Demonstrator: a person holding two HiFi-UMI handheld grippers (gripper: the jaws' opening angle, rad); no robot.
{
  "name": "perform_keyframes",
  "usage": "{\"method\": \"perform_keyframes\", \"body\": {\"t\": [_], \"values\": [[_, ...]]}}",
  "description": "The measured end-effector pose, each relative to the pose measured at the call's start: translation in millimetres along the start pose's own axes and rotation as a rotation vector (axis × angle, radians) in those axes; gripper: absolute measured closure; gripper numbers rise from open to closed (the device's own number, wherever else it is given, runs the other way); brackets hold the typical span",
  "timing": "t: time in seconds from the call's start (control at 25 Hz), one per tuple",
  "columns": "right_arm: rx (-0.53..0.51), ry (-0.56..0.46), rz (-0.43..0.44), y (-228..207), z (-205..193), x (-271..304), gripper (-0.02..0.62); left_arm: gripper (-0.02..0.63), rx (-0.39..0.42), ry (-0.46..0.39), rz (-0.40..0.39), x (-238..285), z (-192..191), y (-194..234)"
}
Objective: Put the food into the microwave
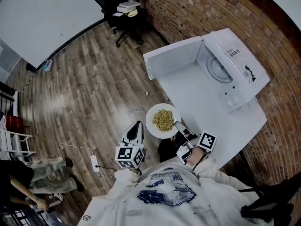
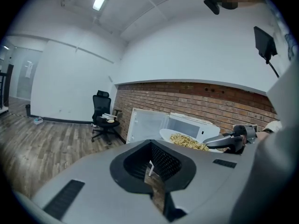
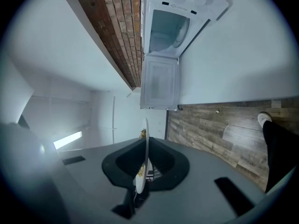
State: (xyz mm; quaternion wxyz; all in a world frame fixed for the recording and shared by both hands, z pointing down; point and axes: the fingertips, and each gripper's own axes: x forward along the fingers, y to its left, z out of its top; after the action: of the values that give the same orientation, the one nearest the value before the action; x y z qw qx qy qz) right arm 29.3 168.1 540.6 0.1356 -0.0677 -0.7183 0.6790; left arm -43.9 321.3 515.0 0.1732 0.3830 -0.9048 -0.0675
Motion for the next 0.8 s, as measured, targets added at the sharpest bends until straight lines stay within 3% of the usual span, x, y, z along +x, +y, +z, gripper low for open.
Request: {"method": "perform_keyframes", "body": {"t": [0.4,0.8], "values": [[-0.004,-0.12,0.024,6,86,36,0.572,0.598,0.048,0.048,-0.117,109,27,-10],[0.009,-0.291,0.01,1,185,39,0.572,0.598,0.102,0.079,-0.298,230,51,-56]]}}
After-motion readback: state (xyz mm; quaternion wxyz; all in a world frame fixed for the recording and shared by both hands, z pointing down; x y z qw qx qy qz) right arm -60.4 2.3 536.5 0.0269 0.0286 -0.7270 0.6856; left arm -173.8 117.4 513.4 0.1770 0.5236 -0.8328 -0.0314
